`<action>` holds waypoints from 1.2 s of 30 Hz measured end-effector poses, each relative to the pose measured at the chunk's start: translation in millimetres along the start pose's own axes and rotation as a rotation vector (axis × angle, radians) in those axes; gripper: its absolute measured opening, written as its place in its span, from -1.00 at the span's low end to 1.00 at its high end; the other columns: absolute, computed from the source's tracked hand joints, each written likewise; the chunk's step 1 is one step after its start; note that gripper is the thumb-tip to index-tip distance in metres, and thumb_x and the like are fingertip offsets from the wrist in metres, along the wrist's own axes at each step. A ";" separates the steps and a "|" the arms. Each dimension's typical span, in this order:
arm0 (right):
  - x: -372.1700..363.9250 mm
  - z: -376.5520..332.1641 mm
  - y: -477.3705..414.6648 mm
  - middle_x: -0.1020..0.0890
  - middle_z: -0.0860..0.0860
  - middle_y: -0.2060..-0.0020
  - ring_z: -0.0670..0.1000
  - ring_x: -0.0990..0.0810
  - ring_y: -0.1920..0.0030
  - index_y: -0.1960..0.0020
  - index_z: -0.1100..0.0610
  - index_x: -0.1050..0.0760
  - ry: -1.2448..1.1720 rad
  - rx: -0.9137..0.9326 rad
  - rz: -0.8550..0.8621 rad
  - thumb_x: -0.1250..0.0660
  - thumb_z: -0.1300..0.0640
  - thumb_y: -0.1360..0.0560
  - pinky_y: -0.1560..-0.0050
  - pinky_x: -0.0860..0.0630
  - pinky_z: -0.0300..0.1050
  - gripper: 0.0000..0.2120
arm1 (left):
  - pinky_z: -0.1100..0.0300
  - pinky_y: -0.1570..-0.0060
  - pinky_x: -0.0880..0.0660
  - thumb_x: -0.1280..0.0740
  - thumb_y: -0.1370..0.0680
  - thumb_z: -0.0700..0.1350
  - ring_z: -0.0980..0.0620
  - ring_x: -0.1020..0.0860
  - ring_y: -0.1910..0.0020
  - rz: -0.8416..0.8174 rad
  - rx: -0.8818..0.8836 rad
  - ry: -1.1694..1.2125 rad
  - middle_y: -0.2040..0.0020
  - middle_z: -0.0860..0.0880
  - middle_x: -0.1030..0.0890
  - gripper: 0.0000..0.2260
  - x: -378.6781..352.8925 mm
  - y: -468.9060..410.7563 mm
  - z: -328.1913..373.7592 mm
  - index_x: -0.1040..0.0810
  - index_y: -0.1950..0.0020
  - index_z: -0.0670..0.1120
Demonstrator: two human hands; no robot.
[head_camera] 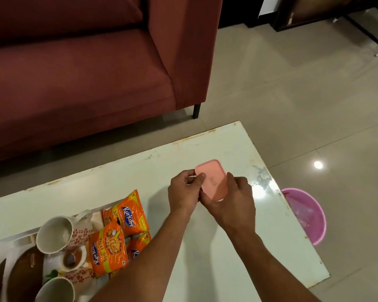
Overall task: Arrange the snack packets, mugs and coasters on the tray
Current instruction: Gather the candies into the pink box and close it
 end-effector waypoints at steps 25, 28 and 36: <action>-41.3 8.3 -15.0 -0.51 0.08 -0.02 0.16 -0.52 0.00 -0.16 0.16 -0.49 0.194 -0.006 0.057 -0.34 -0.37 -0.30 0.26 -0.55 -0.03 -0.30 | 0.13 -0.27 -0.49 -0.38 -0.61 -0.07 -0.02 -0.63 -0.20 -0.030 -0.196 -0.467 -0.22 0.00 -0.69 -0.78 -2.5 -38.1 13.2 -0.70 -0.23 -0.03; -39.5 8.5 -15.2 -0.50 0.08 -0.02 0.16 -0.52 0.00 -0.17 0.17 -0.48 0.201 0.008 0.037 -0.32 -0.37 -0.32 0.27 -0.57 -0.02 -0.31 | 0.16 -0.22 -0.50 -0.39 -0.60 -0.06 0.00 -0.64 -0.15 -0.042 -0.200 -0.488 -0.15 0.01 -0.72 -0.80 -1.9 -44.7 14.1 -0.72 -0.17 -0.03; -39.5 2.0 -19.2 -0.47 0.08 -0.02 0.15 -0.52 0.01 -0.18 0.17 -0.44 0.231 -0.005 -0.012 -0.31 -0.39 -0.38 0.24 -0.54 -0.03 -0.32 | 0.04 -0.18 -0.61 -0.42 -0.57 -0.09 -0.07 -0.71 0.00 -0.102 -0.130 -0.474 -0.07 -0.04 -0.74 -0.81 -1.4 -57.4 17.5 -0.71 -0.17 -0.05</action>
Point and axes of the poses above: each hand's wrist, its own y-axis away from the middle knuckle, its own x-axis out of the back of the hand, z = x × y, the point moved 2 cm from there along -y, towards the middle knuckle
